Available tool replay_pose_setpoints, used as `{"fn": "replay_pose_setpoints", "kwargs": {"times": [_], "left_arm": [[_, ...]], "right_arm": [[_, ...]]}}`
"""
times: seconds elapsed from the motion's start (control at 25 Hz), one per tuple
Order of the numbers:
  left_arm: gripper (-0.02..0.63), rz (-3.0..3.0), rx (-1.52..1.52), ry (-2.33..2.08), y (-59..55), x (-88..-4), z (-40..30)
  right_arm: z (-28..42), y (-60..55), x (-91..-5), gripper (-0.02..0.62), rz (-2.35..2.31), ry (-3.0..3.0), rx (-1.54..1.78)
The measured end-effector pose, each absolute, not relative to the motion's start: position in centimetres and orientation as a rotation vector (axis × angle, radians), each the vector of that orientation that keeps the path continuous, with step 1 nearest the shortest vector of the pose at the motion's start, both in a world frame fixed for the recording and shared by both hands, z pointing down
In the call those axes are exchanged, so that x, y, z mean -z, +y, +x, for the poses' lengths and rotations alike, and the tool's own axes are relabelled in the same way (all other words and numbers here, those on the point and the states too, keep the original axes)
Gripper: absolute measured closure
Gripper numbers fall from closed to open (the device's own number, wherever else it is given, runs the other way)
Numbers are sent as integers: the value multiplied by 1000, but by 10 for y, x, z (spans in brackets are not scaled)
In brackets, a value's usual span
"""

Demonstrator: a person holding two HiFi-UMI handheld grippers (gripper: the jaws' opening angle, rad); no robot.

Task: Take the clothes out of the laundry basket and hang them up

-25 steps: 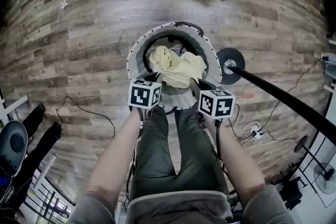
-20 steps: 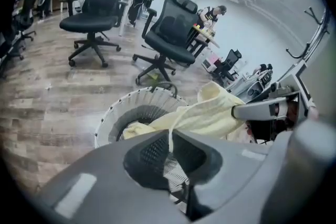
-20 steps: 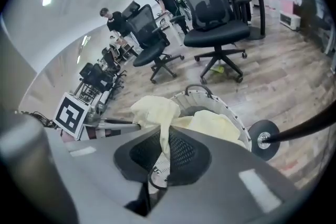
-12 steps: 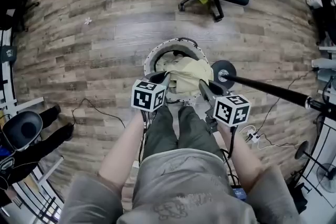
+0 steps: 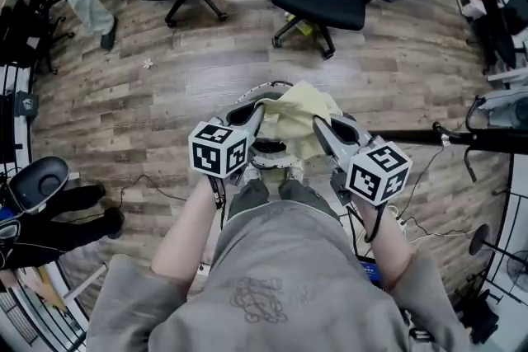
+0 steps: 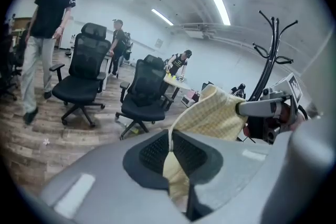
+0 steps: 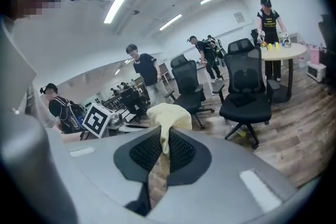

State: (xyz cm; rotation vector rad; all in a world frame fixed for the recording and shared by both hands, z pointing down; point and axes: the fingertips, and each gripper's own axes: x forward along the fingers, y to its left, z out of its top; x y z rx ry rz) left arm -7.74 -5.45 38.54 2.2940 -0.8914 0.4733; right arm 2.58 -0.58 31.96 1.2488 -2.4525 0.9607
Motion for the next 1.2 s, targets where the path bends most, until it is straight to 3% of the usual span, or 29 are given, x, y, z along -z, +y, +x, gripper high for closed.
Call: {"fn": "replay_pose_setpoints", "kwargs": {"times": [0.4, 0.8, 1.2], "left_arm": [[583, 2488, -377, -867, -52, -276, -59], [583, 2553, -355, -812, -71, -245, -41], [583, 2700, -286, -654, -88, -199, 41]], "right_arm": [[39, 3, -215, 557, 1312, -2608, -769], [57, -6, -188, 557, 1427, -2615, -717], [140, -32, -132, 557, 1746, -2565, -517]]}}
